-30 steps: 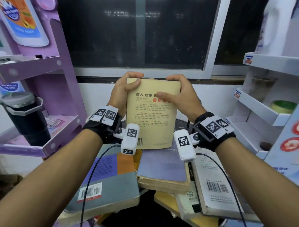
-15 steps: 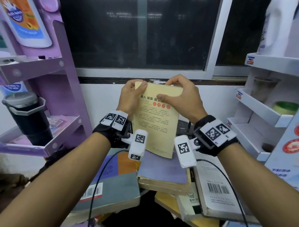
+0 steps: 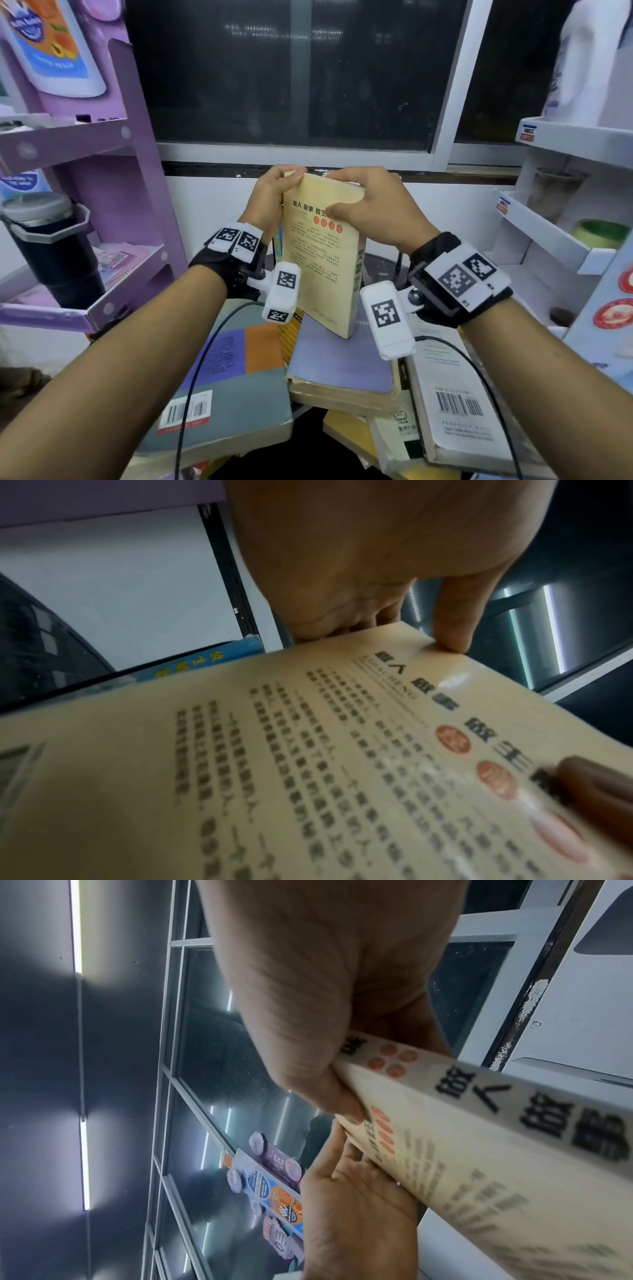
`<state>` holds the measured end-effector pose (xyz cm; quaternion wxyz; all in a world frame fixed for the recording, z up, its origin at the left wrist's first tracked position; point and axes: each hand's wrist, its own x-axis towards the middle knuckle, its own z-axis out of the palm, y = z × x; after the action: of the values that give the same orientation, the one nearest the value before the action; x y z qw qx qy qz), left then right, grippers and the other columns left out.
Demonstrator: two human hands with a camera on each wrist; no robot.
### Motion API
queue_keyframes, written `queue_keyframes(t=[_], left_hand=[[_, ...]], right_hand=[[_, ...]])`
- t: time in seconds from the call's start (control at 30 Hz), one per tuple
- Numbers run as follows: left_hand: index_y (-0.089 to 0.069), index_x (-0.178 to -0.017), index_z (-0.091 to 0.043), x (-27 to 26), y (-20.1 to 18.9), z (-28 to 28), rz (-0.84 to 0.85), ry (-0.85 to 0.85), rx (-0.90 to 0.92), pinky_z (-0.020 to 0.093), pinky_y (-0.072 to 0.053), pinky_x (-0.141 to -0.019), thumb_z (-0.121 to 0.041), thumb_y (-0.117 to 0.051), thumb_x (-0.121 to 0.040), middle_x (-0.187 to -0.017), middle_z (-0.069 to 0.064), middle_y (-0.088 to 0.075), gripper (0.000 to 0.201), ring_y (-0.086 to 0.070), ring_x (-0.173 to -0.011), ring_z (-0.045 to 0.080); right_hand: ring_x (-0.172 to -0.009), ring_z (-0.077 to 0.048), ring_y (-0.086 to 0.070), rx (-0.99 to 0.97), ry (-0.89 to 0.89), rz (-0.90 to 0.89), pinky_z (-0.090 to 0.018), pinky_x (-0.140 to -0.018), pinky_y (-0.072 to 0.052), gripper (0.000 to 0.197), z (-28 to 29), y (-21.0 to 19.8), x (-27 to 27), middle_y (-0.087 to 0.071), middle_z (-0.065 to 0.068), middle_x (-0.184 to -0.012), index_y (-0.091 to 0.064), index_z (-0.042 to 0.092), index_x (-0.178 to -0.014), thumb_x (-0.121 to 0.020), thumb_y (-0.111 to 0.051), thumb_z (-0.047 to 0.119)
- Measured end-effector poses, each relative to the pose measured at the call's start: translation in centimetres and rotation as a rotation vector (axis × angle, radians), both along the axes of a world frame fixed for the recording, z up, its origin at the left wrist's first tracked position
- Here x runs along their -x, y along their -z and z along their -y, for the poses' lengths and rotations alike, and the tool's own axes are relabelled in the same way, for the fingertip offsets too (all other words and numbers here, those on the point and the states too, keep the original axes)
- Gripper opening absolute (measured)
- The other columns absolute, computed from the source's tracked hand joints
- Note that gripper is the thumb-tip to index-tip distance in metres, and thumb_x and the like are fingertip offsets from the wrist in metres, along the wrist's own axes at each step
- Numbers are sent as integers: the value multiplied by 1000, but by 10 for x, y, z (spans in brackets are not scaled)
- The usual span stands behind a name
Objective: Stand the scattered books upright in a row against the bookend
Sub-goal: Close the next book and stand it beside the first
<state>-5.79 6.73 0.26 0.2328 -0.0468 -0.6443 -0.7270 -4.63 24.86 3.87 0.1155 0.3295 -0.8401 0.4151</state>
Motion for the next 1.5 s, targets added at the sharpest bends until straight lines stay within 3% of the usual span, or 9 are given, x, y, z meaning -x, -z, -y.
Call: queue_keyframes(t=[0.17,0.37,0.53,0.7,0.83,1.0,1.1,1.3,1.5], left_hand=[[-63,-118,-9,6,-2,17,42,-102,126,34,-50,-88,-32,-49,-96,-106,1,-70,35,-65,-99,16],[-64,-113,-19,24,10,44,132,-308,217,31,-44,-88,-26,-55,-93,-112,-3,-64,23,-57,-104,18],[-63,-115,-21,41,24,53,249,-294,247,34,-42,-98,-27,-55,-94,-115,-5,-61,23,-54,-109,18],[-60,-122,-25,53,30,56,351,-240,310,43,-43,-103,-31,-54,-93,-129,0,-58,31,-54,-117,23],[-60,-118,-27,61,36,61,405,-194,324,47,-50,-97,-28,-54,-90,-128,4,-59,29,-57,-116,26],[-63,-117,-21,64,41,70,394,-164,193,32,-55,-67,-15,-56,-91,-116,5,-64,28,-63,-90,21],[-62,-123,-20,62,43,75,392,-114,200,27,-54,-58,-17,-56,-94,-116,0,-62,30,-62,-84,14],[-60,-126,-19,61,43,77,367,-81,204,22,-53,-52,-20,-56,-95,-117,1,-62,31,-62,-83,10],[-62,-124,-19,63,48,81,331,-76,177,26,-56,-57,-22,-56,-95,-116,4,-65,30,-64,-84,12]], right_hand=[[-85,-12,-66,30,49,-19,-21,-58,-56,33,5,-2,9,-68,3,-103,-66,19,-116,-83,-70,15],[-95,-17,-65,91,155,-31,-25,-66,-55,32,14,-5,30,-67,-1,-112,-64,16,-118,-86,-68,15],[-87,-15,-63,129,225,0,-18,-52,-49,29,35,2,55,-67,-1,-113,-62,19,-117,-88,-65,15],[-93,-17,-64,147,258,28,-25,-63,-56,29,61,15,83,-68,-1,-114,-63,20,-115,-86,-66,16],[-102,-21,-63,139,278,64,-40,-81,-58,38,80,24,101,-66,-2,-119,-59,21,-123,-86,-67,18],[-109,-25,-60,101,276,91,-44,-89,-55,45,98,39,119,-63,-4,-125,-56,24,-130,-87,-66,23],[-122,-26,-51,56,243,147,-41,-96,-50,49,107,50,129,-57,-7,-132,-50,25,-137,-90,-63,25],[-135,-24,-39,-22,165,183,-34,-106,-38,51,123,69,139,-52,-3,-141,-48,22,-140,-91,-63,26],[-136,-24,-39,-104,126,160,-25,-102,-34,53,129,76,145,-48,-4,-145,-45,20,-142,-92,-61,26]])
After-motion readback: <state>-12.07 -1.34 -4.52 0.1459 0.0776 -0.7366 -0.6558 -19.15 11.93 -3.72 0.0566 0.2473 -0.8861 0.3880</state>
